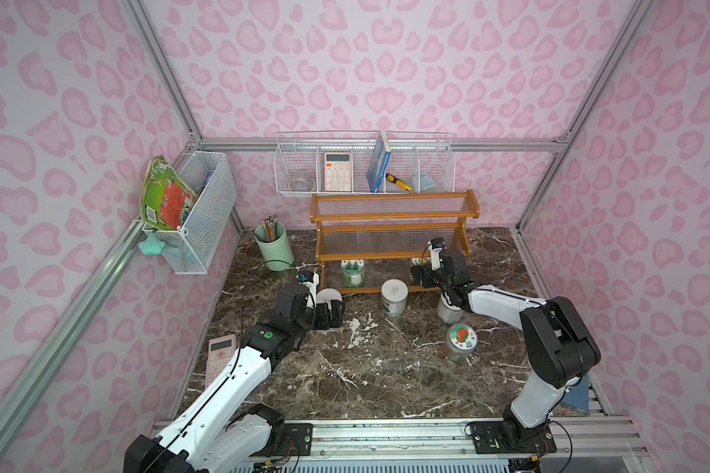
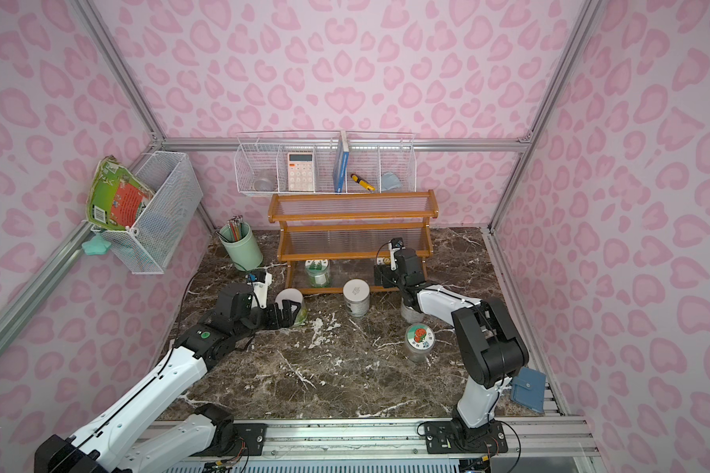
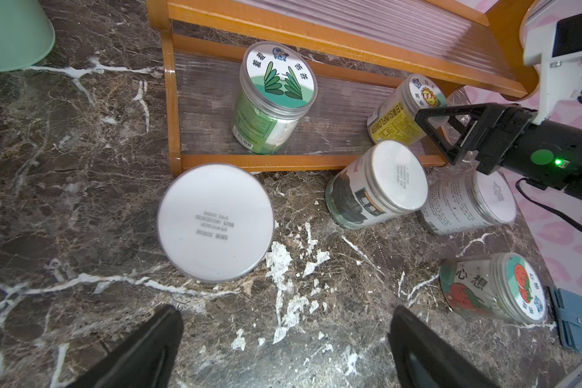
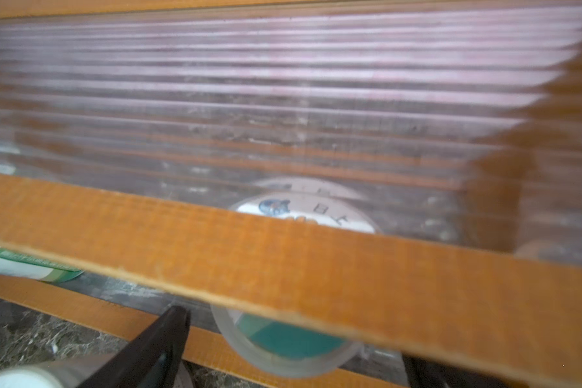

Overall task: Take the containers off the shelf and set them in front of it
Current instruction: 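Pick up a container from the shelf.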

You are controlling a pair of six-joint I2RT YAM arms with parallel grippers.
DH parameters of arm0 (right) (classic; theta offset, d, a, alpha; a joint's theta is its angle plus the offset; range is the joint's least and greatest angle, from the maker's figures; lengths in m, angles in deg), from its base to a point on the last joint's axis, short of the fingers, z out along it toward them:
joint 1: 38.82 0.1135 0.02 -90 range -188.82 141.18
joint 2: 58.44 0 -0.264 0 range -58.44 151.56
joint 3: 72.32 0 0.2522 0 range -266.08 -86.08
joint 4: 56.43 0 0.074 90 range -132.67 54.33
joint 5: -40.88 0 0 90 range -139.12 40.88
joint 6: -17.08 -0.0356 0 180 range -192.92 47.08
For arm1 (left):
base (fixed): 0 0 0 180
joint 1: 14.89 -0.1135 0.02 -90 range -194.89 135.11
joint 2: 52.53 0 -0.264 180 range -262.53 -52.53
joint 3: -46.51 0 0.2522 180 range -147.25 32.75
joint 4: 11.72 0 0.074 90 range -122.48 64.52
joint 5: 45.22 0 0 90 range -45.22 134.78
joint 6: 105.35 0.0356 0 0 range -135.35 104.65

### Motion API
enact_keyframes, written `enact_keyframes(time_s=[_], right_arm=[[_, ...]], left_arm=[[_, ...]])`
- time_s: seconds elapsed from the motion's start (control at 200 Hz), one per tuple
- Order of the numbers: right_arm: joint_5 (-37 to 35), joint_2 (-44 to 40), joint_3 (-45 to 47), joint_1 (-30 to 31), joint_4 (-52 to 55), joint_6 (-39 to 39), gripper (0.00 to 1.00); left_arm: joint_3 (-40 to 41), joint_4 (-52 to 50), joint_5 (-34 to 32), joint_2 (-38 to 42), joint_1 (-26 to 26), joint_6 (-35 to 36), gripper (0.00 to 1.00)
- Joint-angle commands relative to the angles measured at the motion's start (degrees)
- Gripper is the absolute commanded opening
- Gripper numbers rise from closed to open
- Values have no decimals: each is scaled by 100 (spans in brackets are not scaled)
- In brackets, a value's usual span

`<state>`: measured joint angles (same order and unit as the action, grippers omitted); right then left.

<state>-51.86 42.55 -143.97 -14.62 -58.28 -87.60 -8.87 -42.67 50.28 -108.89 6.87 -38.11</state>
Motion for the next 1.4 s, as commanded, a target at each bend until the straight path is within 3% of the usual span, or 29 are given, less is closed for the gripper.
enact_keyframes(time_s=[0.0,0.795,1.07,1.395], right_arm=[[-104,71,-109,13,-285,-6,99],[-435,815,-747,106,5,-61,99],[-416,887,-723,108,173,-111,92],[-401,818,-715,157,155,-4,74]], left_arm=[[9,49,-18,-8,-5,-2,99],[-3,23,-44,-11,-5,0,99],[-3,14,-49,-7,-5,0,99],[-3,4,-79,14,-5,-11,99]])
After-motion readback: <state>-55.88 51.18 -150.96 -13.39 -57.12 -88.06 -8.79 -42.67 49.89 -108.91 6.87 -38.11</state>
